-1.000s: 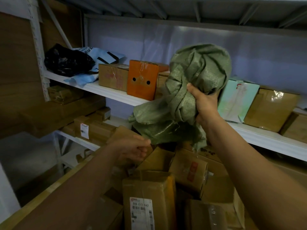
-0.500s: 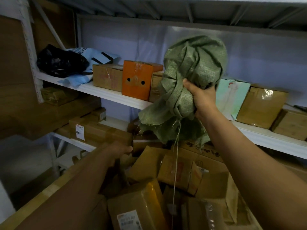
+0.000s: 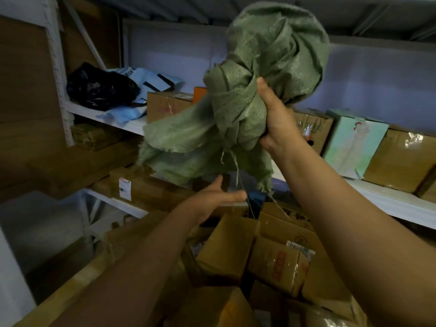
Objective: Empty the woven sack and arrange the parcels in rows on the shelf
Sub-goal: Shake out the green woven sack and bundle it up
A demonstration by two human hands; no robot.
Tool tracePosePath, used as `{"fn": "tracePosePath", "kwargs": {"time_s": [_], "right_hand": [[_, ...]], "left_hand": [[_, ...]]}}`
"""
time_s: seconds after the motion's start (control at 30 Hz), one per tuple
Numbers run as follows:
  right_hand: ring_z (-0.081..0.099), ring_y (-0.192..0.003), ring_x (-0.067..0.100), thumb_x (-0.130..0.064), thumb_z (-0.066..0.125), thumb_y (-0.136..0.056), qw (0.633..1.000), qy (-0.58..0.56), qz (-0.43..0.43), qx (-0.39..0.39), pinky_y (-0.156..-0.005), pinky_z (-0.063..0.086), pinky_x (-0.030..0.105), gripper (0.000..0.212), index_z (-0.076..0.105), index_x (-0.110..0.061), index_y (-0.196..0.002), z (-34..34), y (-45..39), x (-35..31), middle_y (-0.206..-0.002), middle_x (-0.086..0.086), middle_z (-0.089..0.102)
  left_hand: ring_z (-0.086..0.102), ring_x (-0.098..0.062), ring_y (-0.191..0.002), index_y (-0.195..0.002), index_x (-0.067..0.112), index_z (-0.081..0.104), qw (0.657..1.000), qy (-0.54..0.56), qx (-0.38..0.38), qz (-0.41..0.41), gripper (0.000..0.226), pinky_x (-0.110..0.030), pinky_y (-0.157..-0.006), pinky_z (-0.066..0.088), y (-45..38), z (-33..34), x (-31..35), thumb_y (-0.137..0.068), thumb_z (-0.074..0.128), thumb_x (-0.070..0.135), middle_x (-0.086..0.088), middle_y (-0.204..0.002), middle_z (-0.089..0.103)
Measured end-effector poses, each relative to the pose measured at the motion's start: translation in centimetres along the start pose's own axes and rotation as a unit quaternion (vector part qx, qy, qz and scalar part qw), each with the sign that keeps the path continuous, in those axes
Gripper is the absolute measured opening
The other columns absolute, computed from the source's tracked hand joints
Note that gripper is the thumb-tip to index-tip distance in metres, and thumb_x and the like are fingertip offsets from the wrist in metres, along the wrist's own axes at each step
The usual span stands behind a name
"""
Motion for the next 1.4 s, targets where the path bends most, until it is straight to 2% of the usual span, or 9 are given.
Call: {"fn": "tracePosePath", "kwargs": {"time_s": [0.2,0.43,0.57,0.73,0.87,1.0,1.07,1.2,1.4], "right_hand": [[0.052,-0.125,0.036,-0.032,0.057,-0.091,0.994,-0.081,0.073,-0.02,-0.106,0.039,0.056,0.056,0.047,-0.003,-0.138,0.0,-0.2,1.3,-0.136,0.022,0.053],[0.052,-0.126,0.037,-0.035,0.061,-0.088,0.991,-0.083,0.09,-0.055,-0.105,0.039,0.059,0.06,0.046,-0.005,-0.138,1.0,0.0,1.4,-0.136,0.021,0.053],[0.048,-0.129,0.037,-0.035,0.055,-0.092,0.99,-0.091,0.087,-0.069,-0.108,0.036,0.057,0.058,0.043,-0.004,-0.14,0.9,0.1,0.4,-0.14,0.022,0.049],[0.045,-0.132,0.036,-0.034,0.044,-0.098,0.99,-0.087,0.072,-0.081,-0.111,0.034,0.054,0.051,0.045,-0.002,-0.137,-0.2,0.7,-1.8,-0.141,0.021,0.047],[0.049,-0.126,0.034,-0.033,0.042,-0.099,0.991,-0.085,0.052,-0.084,-0.109,0.036,0.052,0.039,0.053,-0.003,-0.122,-1.8,0.9,-3.4,-0.124,0.019,0.057],[0.052,-0.124,0.034,-0.031,0.045,-0.098,0.995,-0.079,0.048,-0.049,-0.104,0.041,0.05,0.044,0.05,-0.002,-0.131,-4.5,0.9,-4.0,-0.124,0.018,0.058],[0.048,-0.129,0.035,-0.031,0.049,-0.096,0.994,-0.089,0.048,-0.032,-0.108,0.038,0.053,0.05,0.045,-0.003,-0.137,-5.6,0.9,-4.1,-0.136,0.02,0.052],[0.045,-0.132,0.036,-0.033,0.049,-0.096,0.992,-0.111,0.053,-0.028,-0.11,0.034,0.054,0.053,0.044,-0.003,-0.139,-6.6,1.0,-4.8,-0.142,0.022,0.047],[0.042,-0.134,0.036,-0.035,0.044,-0.098,0.99,-0.118,0.051,-0.048,-0.112,0.032,0.053,0.049,0.046,-0.003,-0.135,-6.5,1.3,-6.1,-0.143,0.021,0.045]], "left_hand": [[0.043,-0.018,-0.132,-0.144,0.026,0.032,0.997,0.001,0.032,0.072,0.133,-0.043,-0.113,0.033,-2.5,-0.1,1.6,-0.029,0.087,0.062,0.004,-0.143,0.047],[0.034,-0.018,-0.138,-0.15,0.025,0.02,0.993,0.058,0.032,0.096,0.095,-0.036,-0.113,0.026,-3.2,3.6,2.9,-0.074,0.074,0.042,0.006,-0.152,0.034],[0.038,-0.024,-0.135,-0.147,0.014,0.027,0.994,0.082,0.042,0.054,0.087,-0.038,-0.105,0.031,-4.5,5.5,2.2,-0.077,0.073,0.039,-0.002,-0.149,0.039],[0.049,-0.016,-0.113,-0.136,0.009,0.04,0.995,0.099,-0.016,-0.013,0.061,-0.028,-0.087,0.039,-4.8,9.1,0.6,-0.085,0.066,0.03,0.004,-0.115,0.052],[0.035,-0.022,-0.135,-0.142,0.019,0.035,0.995,0.093,-0.025,-0.039,0.065,-0.038,-0.111,0.024,-5.9,11.3,-1.1,-0.086,0.063,0.035,-0.003,-0.146,0.042],[0.046,-0.021,-0.126,-0.132,0.021,0.049,0.997,0.053,-0.033,-0.047,0.047,-0.044,-0.114,0.025,-6.4,13.7,-2.0,-0.089,0.06,0.034,-0.001,-0.13,0.056],[0.044,-0.026,-0.128,-0.131,0.02,0.048,0.998,0.027,0.018,-0.051,0.05,-0.043,-0.108,0.033,-7.1,14.0,-2.4,-0.086,0.064,0.035,-0.004,-0.136,0.05],[0.039,-0.031,-0.133,-0.146,0.016,0.022,0.986,0.028,0.136,-0.096,0.098,-0.045,-0.107,0.038,-8.3,13.5,-3.7,-0.068,0.08,0.034,-0.01,-0.147,0.037],[0.039,-0.028,-0.132,-0.138,0.023,0.041,0.993,0.042,0.048,-0.1,0.068,-0.047,-0.11,0.03,-8.2,16.3,-4.2,-0.079,0.066,0.048,-0.005,-0.143,0.045]]}}
Point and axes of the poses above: each hand's wrist, its own y-axis away from the middle knuckle, its own z-axis out of the palm, x = y × z, the point moved 5 cm from there along -y, towards the middle knuckle
